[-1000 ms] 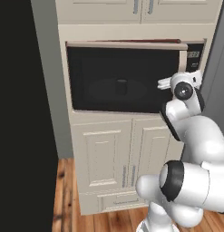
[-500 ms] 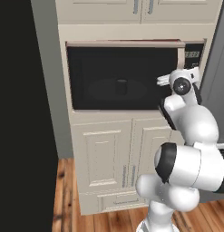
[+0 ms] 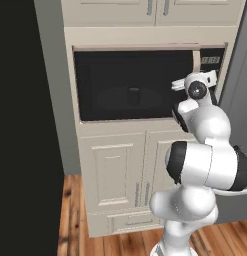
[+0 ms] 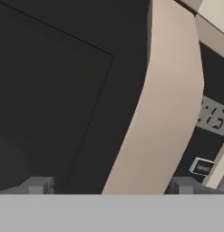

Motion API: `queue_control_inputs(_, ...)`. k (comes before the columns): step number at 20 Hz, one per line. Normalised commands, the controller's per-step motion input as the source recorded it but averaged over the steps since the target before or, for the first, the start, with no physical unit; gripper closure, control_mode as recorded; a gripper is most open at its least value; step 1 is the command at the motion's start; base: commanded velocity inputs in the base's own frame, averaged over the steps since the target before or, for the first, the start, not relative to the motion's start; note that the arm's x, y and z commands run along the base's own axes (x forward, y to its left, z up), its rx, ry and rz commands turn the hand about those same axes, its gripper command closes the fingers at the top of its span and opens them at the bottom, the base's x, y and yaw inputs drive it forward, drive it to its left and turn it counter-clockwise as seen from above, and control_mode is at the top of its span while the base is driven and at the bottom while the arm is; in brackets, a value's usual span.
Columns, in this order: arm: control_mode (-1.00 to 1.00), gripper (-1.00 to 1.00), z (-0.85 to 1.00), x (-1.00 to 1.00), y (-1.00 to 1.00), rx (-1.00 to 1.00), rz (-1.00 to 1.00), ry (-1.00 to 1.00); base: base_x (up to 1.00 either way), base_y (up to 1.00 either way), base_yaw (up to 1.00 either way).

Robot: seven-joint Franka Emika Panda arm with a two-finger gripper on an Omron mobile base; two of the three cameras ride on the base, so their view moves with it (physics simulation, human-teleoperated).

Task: Pick the mug from the counter and place it inside the microwave. Then close the microwave.

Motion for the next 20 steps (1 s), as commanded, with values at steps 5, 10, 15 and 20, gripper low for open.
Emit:
queue_control_inputs(5,-1.00,-1.00,0.00,0.37,-0.11,0.00,0.00,0.00,0.00,0.00,0.00)
queue_control_inputs(10,-1.00,-1.00,0.00,0.40,-0.11,0.00,0.00,0.01,0.00,0.00,0.00)
queue_control_inputs(15,-1.00,-1.00,0.00,0.37,-0.10,0.00,0.00,0.00,0.00,0.00,0.00)
queue_control_inputs(20,-1.00,-1.00,0.00,0.27,-0.07,0.00,0.00,0.00,0.00,0.00,0.00)
